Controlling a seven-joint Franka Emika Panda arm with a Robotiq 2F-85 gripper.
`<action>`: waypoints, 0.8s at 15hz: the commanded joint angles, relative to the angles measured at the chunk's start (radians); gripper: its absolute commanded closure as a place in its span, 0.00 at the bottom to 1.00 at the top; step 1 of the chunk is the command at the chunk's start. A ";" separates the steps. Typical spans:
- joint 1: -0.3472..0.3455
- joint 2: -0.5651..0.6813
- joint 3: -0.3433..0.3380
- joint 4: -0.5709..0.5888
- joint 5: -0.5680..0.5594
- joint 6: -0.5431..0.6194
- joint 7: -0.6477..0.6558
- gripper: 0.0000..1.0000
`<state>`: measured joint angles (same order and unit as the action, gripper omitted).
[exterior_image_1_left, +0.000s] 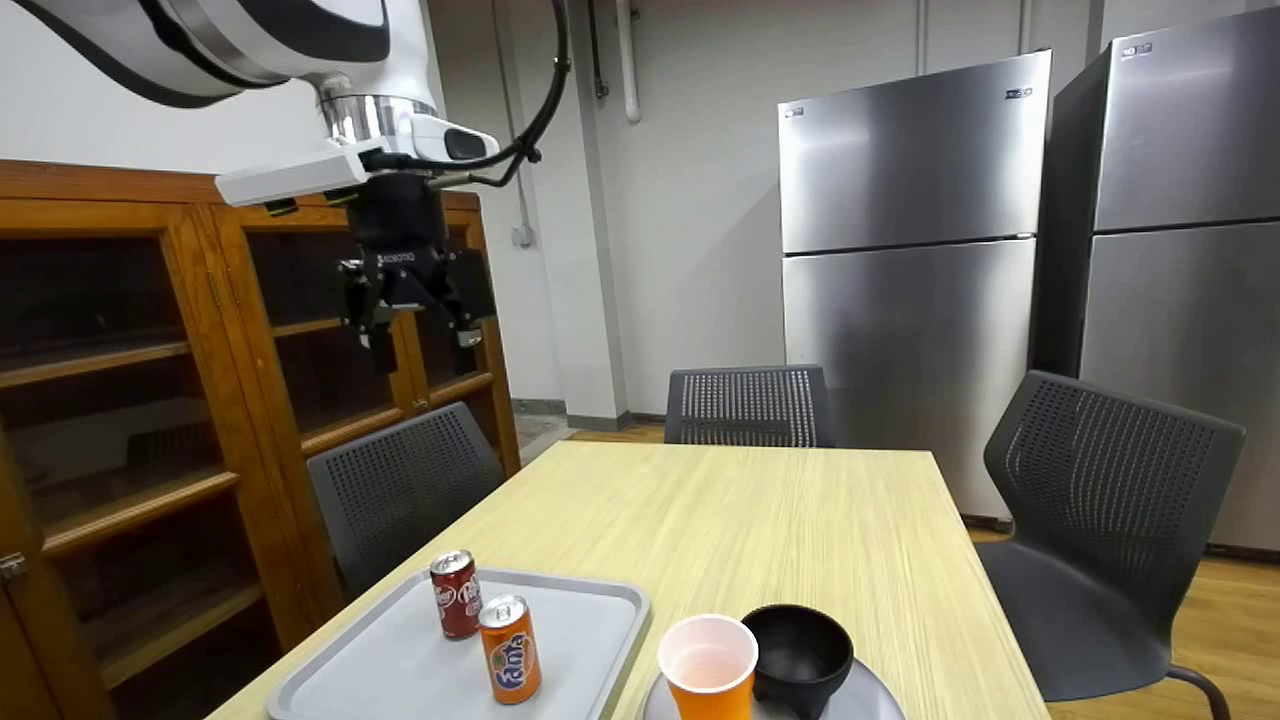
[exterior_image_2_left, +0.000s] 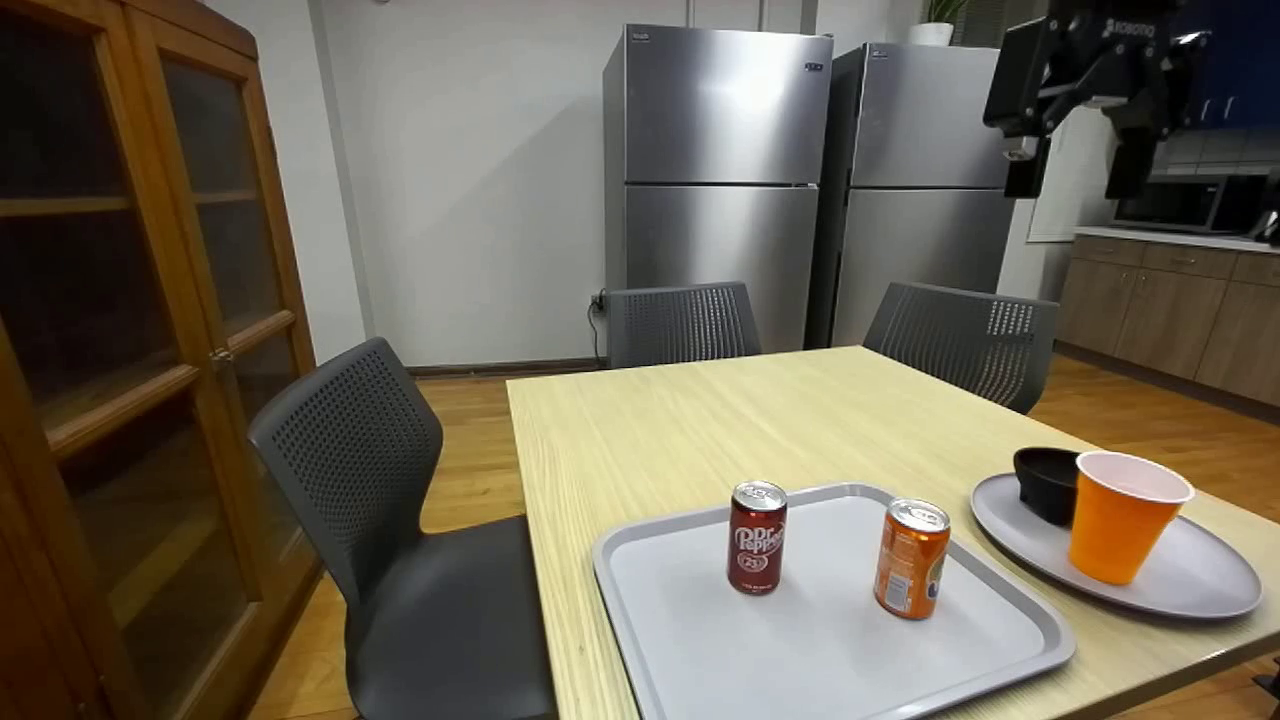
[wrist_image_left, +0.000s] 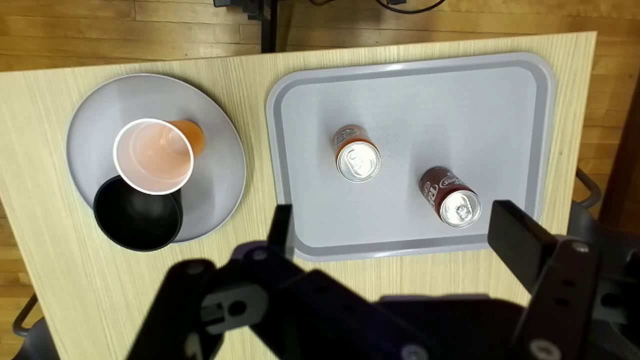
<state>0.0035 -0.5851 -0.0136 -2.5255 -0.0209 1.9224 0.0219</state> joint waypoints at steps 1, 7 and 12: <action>-0.006 0.000 0.005 0.002 0.003 -0.002 -0.003 0.00; -0.006 0.000 0.005 0.002 0.003 -0.002 -0.003 0.00; -0.032 0.022 0.029 -0.022 -0.049 0.093 0.063 0.00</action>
<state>0.0000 -0.5819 -0.0110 -2.5304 -0.0365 1.9455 0.0361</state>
